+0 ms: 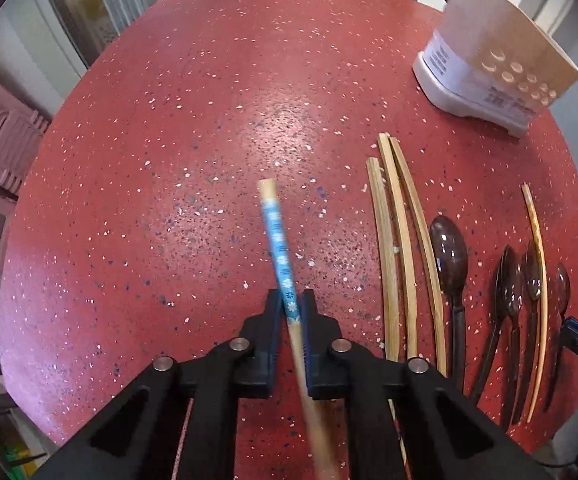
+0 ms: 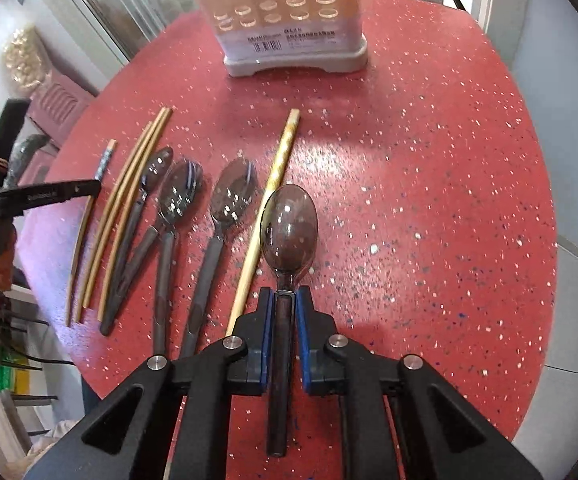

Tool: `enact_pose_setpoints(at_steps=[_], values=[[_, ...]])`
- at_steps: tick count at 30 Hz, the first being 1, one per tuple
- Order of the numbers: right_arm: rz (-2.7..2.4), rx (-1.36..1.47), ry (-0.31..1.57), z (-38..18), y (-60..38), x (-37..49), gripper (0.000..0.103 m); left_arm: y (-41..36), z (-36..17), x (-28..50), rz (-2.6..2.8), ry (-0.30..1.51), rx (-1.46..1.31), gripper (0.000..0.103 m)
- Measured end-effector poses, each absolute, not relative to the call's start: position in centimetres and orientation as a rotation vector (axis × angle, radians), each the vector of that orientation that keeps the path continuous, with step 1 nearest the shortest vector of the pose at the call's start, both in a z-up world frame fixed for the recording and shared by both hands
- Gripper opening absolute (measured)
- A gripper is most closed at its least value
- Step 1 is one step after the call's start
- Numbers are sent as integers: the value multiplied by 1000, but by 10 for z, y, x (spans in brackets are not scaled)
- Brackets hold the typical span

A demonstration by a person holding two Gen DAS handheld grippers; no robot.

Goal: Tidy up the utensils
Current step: 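Lift the chopstick and spoon and carry both toward the beige utensil holder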

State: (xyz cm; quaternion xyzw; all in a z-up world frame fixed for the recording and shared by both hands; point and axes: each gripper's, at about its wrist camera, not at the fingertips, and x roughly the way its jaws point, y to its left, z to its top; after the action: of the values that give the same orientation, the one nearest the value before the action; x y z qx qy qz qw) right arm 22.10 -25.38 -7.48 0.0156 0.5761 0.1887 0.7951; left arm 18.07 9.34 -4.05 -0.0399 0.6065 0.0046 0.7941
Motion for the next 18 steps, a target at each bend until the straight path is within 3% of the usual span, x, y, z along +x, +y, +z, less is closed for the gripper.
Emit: enact_pose_setpoints(at_steps=[8,18], values=[[436,83,1180,-64,-264,240,12,113,-26,166,8,1179,-195,36],[470,101,1051,-32,-259,242,12,104,48,155,-54,919,-287,36]])
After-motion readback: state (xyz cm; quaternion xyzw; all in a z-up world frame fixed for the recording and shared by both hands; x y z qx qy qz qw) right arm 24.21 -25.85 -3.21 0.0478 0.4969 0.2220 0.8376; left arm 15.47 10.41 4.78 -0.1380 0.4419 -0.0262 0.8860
